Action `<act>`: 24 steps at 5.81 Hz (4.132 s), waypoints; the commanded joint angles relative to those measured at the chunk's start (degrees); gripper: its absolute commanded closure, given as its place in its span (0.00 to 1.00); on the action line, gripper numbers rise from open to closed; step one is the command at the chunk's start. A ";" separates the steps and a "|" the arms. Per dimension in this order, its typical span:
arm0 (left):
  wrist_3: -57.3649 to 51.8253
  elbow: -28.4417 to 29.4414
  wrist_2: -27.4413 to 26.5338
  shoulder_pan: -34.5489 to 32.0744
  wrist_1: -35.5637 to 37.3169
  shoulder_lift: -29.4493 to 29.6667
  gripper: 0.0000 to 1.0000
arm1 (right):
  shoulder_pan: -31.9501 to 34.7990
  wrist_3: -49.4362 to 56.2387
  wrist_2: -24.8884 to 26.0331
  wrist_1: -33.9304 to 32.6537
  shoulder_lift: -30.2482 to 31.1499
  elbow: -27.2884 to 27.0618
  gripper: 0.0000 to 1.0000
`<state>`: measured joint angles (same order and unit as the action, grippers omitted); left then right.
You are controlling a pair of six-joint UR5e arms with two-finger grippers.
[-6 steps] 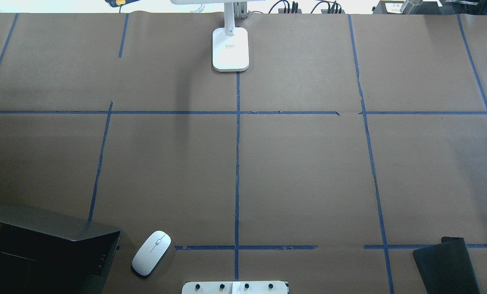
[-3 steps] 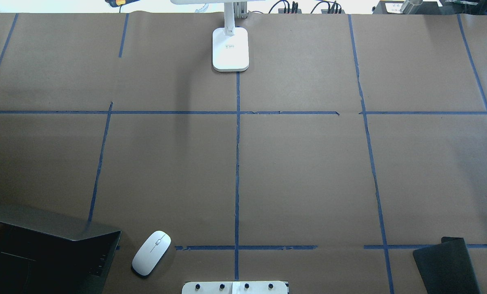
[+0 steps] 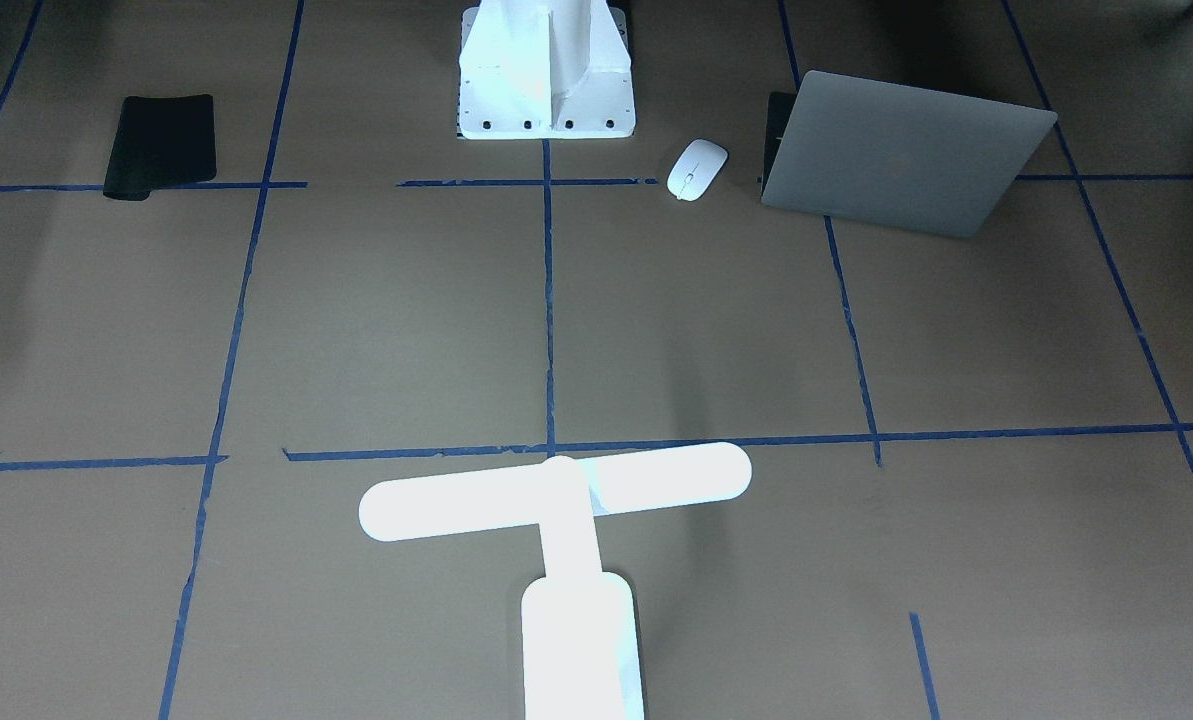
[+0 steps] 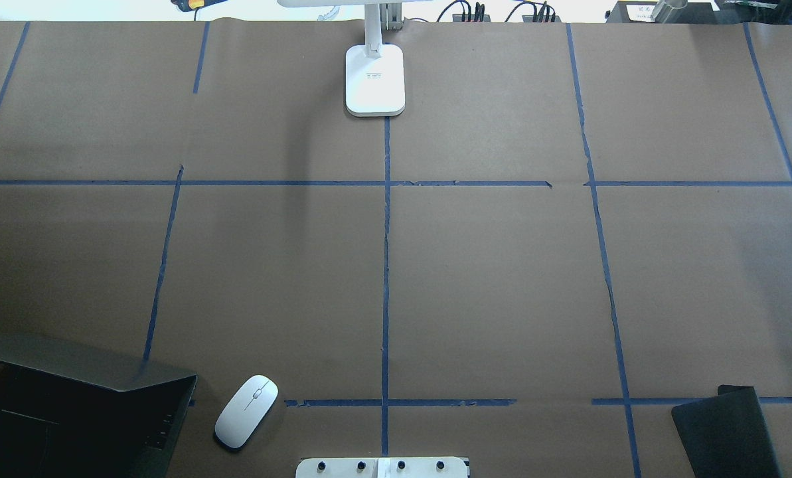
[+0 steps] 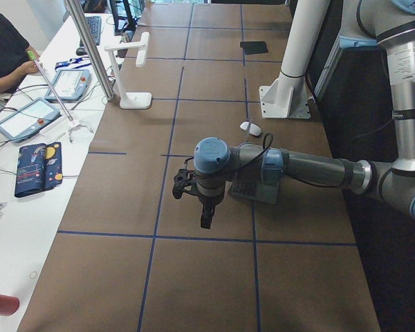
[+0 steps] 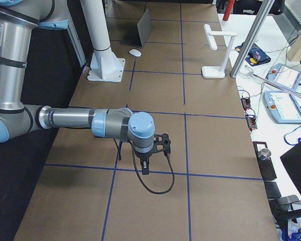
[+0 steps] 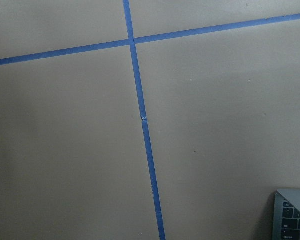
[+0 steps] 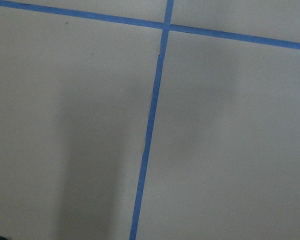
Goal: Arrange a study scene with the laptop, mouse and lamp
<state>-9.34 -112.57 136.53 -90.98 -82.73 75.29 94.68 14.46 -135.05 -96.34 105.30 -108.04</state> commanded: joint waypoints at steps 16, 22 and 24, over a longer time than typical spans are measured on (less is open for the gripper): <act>143.99 -26.74 -24.64 61.81 -23.18 -9.11 0.94 | -1.69 -0.31 -5.49 0.01 0.96 0.29 0.00; 139.77 -19.76 -26.99 45.73 -15.59 12.93 1.00 | -1.69 -0.22 -6.54 0.01 1.05 1.34 0.00; 140.90 -7.38 -28.77 45.55 -12.54 30.97 1.00 | -1.69 -0.22 -6.63 0.01 1.05 1.43 0.00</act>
<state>130.83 -125.95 108.40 -45.20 -96.38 97.69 92.99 14.24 -141.59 -96.33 106.35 -106.70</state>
